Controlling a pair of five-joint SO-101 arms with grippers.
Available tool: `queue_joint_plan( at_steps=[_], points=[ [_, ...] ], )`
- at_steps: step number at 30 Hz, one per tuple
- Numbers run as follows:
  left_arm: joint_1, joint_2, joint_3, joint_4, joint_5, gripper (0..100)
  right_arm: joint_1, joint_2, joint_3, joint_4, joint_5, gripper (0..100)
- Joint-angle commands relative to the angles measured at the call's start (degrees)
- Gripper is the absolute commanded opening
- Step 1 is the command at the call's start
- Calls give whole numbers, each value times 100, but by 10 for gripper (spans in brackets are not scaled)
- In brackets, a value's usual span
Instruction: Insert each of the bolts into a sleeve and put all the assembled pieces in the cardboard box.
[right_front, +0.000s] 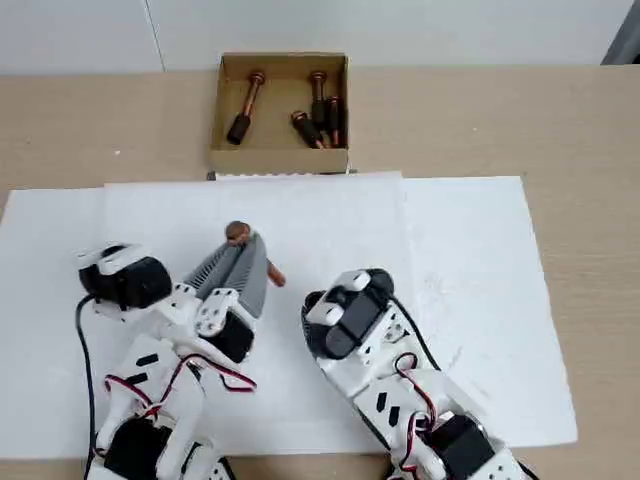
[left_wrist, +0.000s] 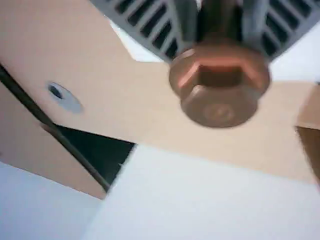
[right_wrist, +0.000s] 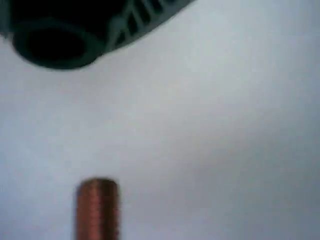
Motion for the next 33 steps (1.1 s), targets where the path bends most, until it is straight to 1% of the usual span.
queue_joint_plan(
  at_steps=[1, 6, 8, 12, 17, 33],
  points=[
    [308, -44, -31, -193, 44, 6, -101, -40, -53, -154, 220, 4],
    [633, -44, -22, -185, 44, 6, -101, -40, -44, -163, 246, 4],
    [703, -26, -22, -185, 44, 6, -92, -40, -44, -321, 246, 4],
    [712, -44, 145, -185, 44, 6, -92, -40, -62, -646, 264, 4],
    [686, -44, 286, -202, 44, 6, -92, -40, -79, -673, 624, 4],
    [651, -44, 286, -246, 44, 6, -101, -40, -53, -637, 615, 4]
  ],
)
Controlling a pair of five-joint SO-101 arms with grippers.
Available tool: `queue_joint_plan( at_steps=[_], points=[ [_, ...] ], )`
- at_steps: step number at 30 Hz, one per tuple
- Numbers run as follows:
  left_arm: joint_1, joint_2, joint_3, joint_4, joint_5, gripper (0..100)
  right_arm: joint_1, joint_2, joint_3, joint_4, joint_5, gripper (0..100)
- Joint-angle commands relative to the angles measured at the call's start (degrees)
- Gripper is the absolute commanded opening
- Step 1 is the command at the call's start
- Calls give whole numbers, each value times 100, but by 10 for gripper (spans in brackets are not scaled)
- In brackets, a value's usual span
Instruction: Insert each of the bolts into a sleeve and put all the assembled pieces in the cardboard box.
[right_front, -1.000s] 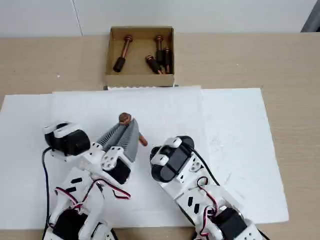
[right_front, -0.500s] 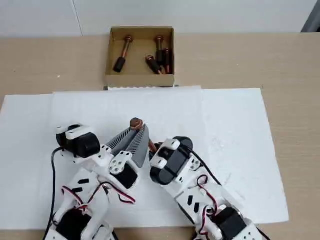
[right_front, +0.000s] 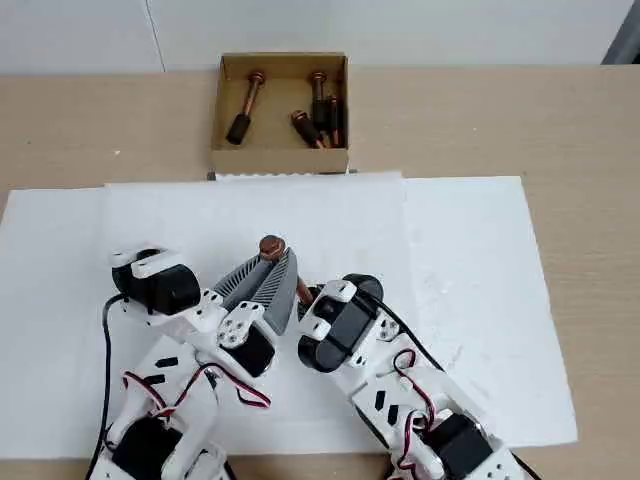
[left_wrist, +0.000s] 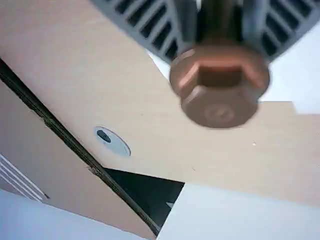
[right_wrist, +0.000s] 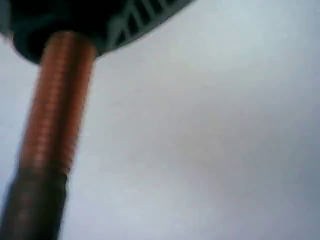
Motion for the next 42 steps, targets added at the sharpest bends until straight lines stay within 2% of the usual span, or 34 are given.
queue_joint_plan(
  at_steps=[1, 4, 13, 19, 24, 30, 36, 42],
  points=[
    [-88, -9, 4, -193, 44, 6, -75, -48, -70, -233, 62, 4],
    [-273, -9, 4, -387, 35, 6, -75, -48, -70, -233, 62, 4],
    [-255, -9, 224, -404, 44, 6, -75, -48, -79, -251, 62, 4],
    [149, -9, 224, -387, 44, 6, -75, -48, -70, -259, 62, 4],
    [185, -9, 224, -360, 44, 6, -75, -48, -70, -259, 62, 4],
    [220, -9, 198, 475, 35, 6, -75, -48, -70, -259, 62, 4],
    [747, -9, -22, 1705, 9, 6, -75, -48, -88, -268, 62, 4],
    [888, -9, -4, 2031, 9, 6, -66, -48, -88, -268, 62, 4]
  ],
)
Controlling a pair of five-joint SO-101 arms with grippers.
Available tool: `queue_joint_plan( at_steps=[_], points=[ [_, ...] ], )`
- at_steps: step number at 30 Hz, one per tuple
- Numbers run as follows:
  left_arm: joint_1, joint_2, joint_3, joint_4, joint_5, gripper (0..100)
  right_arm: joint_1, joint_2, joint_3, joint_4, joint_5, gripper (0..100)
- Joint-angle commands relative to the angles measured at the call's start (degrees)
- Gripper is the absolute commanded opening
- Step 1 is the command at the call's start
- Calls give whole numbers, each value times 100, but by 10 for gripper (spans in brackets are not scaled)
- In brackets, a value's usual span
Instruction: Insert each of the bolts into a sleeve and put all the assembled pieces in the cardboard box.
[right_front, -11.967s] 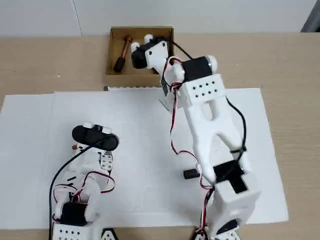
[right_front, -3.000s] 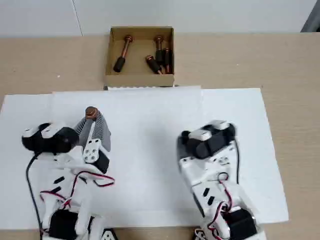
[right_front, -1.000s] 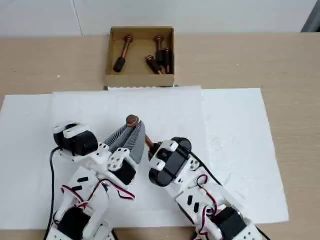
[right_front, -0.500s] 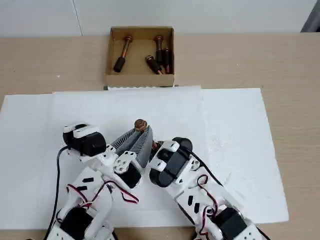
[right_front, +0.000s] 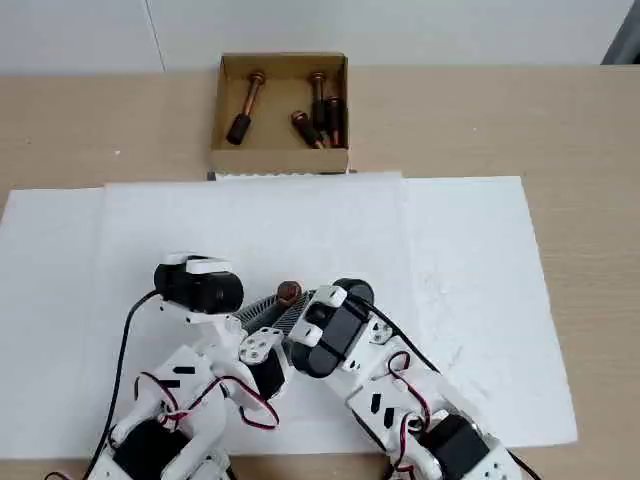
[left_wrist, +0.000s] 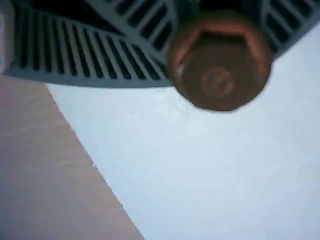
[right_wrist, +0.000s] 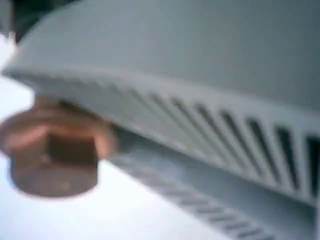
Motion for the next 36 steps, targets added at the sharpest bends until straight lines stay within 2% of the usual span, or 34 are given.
queue_joint_plan(
  at_steps=[1, 5, 10, 15, 28, 32, 36],
  points=[
    [185, 9, -4, 246, -35, 7, 22, -57, -123, -207, 35, 4],
    [-70, 9, -22, 246, -316, 37, 22, -57, -123, -207, 35, 4],
    [-457, 9, -31, 273, -615, 198, 22, -57, -105, -207, 35, 4],
    [-686, 26, -171, 273, -782, 203, 22, -57, -97, -207, 35, 4],
    [-695, 35, -954, 519, -818, 203, 22, -57, 0, -207, 35, 4],
    [-1090, 35, -1007, 571, -835, 162, 31, -57, 0, -207, 35, 4],
    [-1670, 9, -963, 563, -1424, 0, 48, -57, 0, -207, 9, 4]
  ],
)
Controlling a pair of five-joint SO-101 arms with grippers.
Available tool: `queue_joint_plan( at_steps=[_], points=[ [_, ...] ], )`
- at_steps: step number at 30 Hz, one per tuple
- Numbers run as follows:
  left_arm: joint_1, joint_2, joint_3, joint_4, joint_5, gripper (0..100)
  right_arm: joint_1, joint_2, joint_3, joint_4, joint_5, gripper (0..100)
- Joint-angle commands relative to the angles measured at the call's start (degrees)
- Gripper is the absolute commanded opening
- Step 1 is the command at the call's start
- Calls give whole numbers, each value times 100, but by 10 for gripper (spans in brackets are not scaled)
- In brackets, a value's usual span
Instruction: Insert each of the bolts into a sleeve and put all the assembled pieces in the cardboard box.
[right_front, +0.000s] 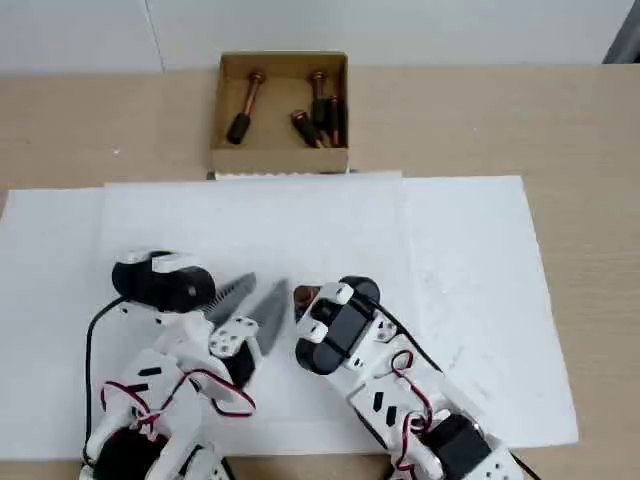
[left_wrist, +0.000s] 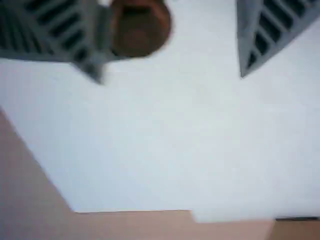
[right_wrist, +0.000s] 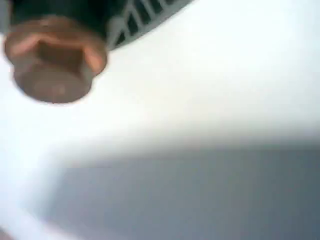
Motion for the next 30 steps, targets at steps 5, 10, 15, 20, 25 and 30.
queue_joint_plan(
  at_steps=[5, 10, 15, 20, 25, 30],
  points=[
    [-1301, -35, 171, -105, -1134, 6, 40, -48, -62, -189, 18, 4],
    [-2057, -35, 743, -413, -1662, 6, 497, -48, -62, -189, 9, 4],
    [-2259, -35, 1332, -554, -2110, 6, 1033, -48, -62, -189, -105, 4],
    [-2242, -35, 1402, -554, -2145, 6, 1833, 4, -105, -145, -976, 4],
    [-2251, -35, 1692, -554, -2163, 6, 2316, 22, -273, -40, -1380, 4],
    [-2259, -35, 1921, -554, -2163, 6, 2334, 40, -782, 444, -1635, 4]
  ],
)
